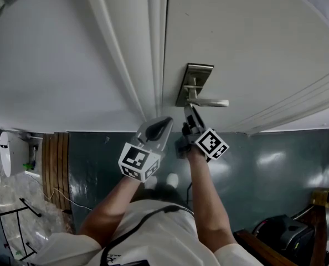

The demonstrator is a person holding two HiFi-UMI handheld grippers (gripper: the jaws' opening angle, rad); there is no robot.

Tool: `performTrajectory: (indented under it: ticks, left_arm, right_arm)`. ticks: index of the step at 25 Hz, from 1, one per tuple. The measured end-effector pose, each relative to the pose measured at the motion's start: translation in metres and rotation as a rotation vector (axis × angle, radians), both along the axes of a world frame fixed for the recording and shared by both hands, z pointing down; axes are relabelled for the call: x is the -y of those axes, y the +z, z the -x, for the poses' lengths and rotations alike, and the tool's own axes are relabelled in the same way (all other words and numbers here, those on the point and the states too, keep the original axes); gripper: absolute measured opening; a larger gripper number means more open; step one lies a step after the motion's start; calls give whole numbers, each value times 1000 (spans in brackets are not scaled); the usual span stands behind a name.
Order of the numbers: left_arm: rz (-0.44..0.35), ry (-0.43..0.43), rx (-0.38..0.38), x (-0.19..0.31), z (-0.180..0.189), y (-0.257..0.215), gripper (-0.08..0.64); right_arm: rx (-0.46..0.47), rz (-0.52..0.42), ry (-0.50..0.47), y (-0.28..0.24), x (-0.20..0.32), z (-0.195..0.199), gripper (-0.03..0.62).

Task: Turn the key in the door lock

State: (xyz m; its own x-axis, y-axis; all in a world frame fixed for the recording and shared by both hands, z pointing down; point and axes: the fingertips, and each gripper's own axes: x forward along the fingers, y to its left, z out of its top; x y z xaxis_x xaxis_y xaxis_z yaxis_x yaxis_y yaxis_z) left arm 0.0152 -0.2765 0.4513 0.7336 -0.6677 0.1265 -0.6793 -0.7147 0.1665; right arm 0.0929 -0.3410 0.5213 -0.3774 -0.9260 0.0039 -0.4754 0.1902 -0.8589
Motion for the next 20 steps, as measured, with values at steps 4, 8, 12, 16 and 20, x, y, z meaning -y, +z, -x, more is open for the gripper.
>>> performTrajectory:
  ticks: [4, 8, 12, 16, 20]
  left_arm:
    - [3, -1, 3, 0, 3, 2, 6]
    - [4, -1, 8, 0, 7, 2, 6]
    - [3, -5, 9, 1, 10, 2, 6]
    - [-2, 1, 7, 1, 9, 0, 6]
    - [-4, 8, 9, -1, 7, 0, 6]
  right_arm:
    - [97, -7, 13, 3, 4, -3, 96]
    - [82, -3, 6, 4, 7, -2, 60]
    - [49, 22, 14, 8, 7, -3, 46]
    - [5, 36, 28, 9, 7, -4, 41]
    - [-69, 24, 24, 5, 8, 0, 38]
